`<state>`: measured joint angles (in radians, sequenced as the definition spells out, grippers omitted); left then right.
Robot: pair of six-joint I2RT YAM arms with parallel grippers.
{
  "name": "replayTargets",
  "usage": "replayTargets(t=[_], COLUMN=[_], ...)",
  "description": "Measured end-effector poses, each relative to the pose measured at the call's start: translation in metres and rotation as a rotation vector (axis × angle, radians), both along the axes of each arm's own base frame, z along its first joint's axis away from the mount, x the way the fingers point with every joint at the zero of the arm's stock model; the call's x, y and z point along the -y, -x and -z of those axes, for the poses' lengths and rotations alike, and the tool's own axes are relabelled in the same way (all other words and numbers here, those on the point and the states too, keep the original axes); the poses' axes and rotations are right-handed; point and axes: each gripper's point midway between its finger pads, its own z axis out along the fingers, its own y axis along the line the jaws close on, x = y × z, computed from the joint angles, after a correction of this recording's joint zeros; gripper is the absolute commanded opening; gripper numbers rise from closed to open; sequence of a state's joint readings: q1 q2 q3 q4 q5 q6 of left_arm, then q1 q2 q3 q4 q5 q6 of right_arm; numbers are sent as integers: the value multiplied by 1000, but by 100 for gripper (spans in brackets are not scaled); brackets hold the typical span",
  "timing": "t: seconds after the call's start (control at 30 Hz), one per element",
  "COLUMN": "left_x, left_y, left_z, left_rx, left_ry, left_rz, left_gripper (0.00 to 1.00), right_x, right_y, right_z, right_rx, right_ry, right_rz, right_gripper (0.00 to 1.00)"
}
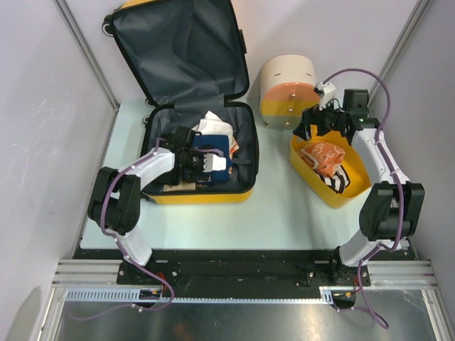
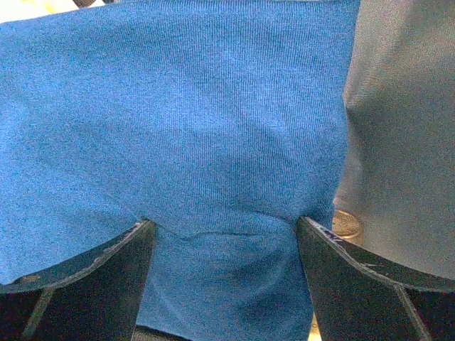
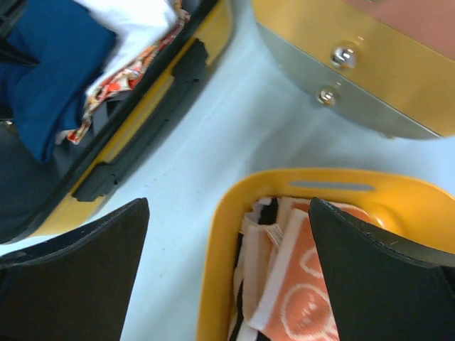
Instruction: Open, take out, and arrange the luggage
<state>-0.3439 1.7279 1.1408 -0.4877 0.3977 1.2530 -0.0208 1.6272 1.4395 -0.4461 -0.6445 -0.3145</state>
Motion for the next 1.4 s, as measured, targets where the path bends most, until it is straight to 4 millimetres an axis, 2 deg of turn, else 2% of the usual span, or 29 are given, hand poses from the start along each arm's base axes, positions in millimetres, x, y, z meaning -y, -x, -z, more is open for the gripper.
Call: replayTargets(t=[0.03, 0.1, 0.2, 0.23, 0.33, 0.43, 0.5, 0.7, 0.83, 0.93, 1.07, 1.23, 1.4], left_x=[0, 0, 0, 0, 3, 8, 10, 14, 15, 13, 4, -18, -32], left_y=[0, 0, 0, 1, 3, 4, 5, 4, -2, -6, -6, 15, 31], left_z=[0, 0, 1, 1, -5, -13, -15, -25, -36, -42, -46, -51, -29], left_rx=[4, 9, 12, 5, -17, -39, -60, -111, -139, -147, -135, -79, -79], left_ry=[-2, -6, -8, -3, 23, 60, 79, 142, 205, 230, 236, 203, 125], left_rz=[5, 13, 20, 15, -8, -38, -59, -133, -187, -222, -243, -219, -187], left_gripper=[85, 74, 42, 28, 12, 3, 0, 0, 48, 61, 64, 64, 64], right_x=[-7, -20, -39, -45, -64, -85, -107, -169, -206, -227, -237, -238, -239], right_y=[1, 3, 7, 8, 12, 15, 18, 37, 54, 63, 65, 62, 61], right_z=[-1, -2, -3, -2, 2, 5, 6, 13, 28, 42, 51, 48, 46], right_rx=[4, 10, 17, 21, 34, 53, 78, 153, 183, 184, 185, 204, 207], right_ry=[-5, -12, -22, -23, -18, -12, -11, -26, -35, -39, -41, -47, -53], right_rz=[-21, -56, -113, -135, -202, -269, -330, -506, -614, -669, -689, -688, -683], right_gripper=[99, 99, 100, 99, 99, 99, 99, 98, 99, 98, 97, 97, 97])
